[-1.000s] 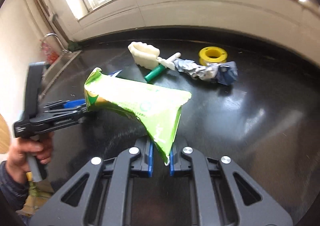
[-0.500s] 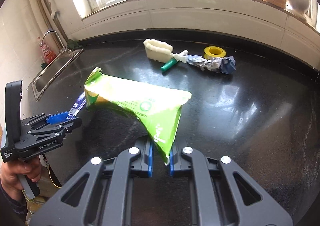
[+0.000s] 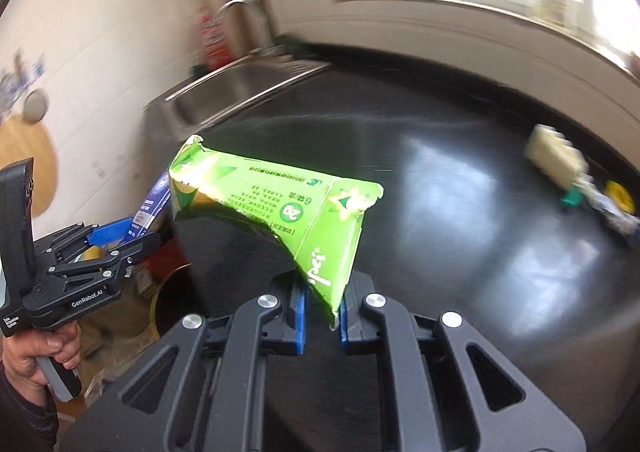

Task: Collect trash
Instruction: 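Carry toothpaste tube and snack bag to the bin and open both tools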

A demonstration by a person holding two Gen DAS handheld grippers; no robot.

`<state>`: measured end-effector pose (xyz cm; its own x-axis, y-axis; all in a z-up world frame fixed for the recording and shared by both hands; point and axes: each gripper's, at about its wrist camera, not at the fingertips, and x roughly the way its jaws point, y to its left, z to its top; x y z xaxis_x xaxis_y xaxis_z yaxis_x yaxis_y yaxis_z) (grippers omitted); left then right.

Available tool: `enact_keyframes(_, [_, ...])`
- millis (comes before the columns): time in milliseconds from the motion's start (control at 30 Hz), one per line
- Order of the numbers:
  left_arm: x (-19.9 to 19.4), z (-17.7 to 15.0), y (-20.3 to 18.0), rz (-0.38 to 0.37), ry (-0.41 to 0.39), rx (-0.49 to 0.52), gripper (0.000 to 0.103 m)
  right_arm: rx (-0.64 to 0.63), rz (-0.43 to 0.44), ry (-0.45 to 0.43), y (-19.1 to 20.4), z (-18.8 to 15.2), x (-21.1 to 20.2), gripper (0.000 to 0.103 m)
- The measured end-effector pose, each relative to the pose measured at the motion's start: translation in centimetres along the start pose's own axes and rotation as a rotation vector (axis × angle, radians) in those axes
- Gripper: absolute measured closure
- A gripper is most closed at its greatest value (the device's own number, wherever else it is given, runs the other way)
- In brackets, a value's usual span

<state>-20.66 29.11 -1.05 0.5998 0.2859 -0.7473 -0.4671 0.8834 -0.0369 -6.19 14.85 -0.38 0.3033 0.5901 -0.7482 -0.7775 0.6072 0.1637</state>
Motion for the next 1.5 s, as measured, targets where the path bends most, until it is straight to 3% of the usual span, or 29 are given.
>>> enact_keyframes(167, [-1.0,-5.2,9.1,0.113,0.049,-0.127,0.053,-0.134,0.15,0.081,10.0,0.3,6.5,0.091])
enact_keyframes(367, [1.6,-12.9,15.4,0.143,0.166,-0.235,0.052,-0.242,0.214,0.197,18.2,-1.6,13.0,0.091])
enact_keyframes(633, [8.2,-18.9,18.5,0.097,0.246,-0.331,0.052,-0.281,0.151,0.345,21.7,-5.6,21.2,0.091])
enact_keyframes(933, [12.4,-20.7,18.4,0.083,0.282,-0.305,0.052,-0.262,0.11,0.431,22.9,-7.1,26.3,0.089])
enact_keyframes(1000, [13.1,-21.0,18.9,0.082,0.298,-0.321,0.051,-0.251,0.122,0.45,23.3,-7.0,26.9,0.061])
enact_keyframes(1033, [13.4,-21.3,19.2,0.092,0.313,-0.333,0.043,-0.247,0.124,0.445,23.2,-6.7,27.0,0.032])
enact_keyframes(1067, [13.5,-21.4,19.4,0.095,0.317,-0.342,0.036,-0.249,0.127,0.43,23.3,-6.6,27.0,0.021])
enact_keyframes(1100, [13.5,-21.5,19.7,0.095,0.315,-0.353,0.025,-0.258,0.13,0.422,23.5,-6.6,26.9,0.021])
enact_keyframes(1333, [12.8,-21.7,19.8,0.085,0.308,-0.383,0.023,-0.244,0.147,0.437,22.6,-6.7,26.1,0.018])
enact_keyframes(1500, [11.3,-20.1,18.9,0.088,0.271,-0.381,0.023,-0.233,0.183,0.389,22.0,-5.7,22.4,0.018])
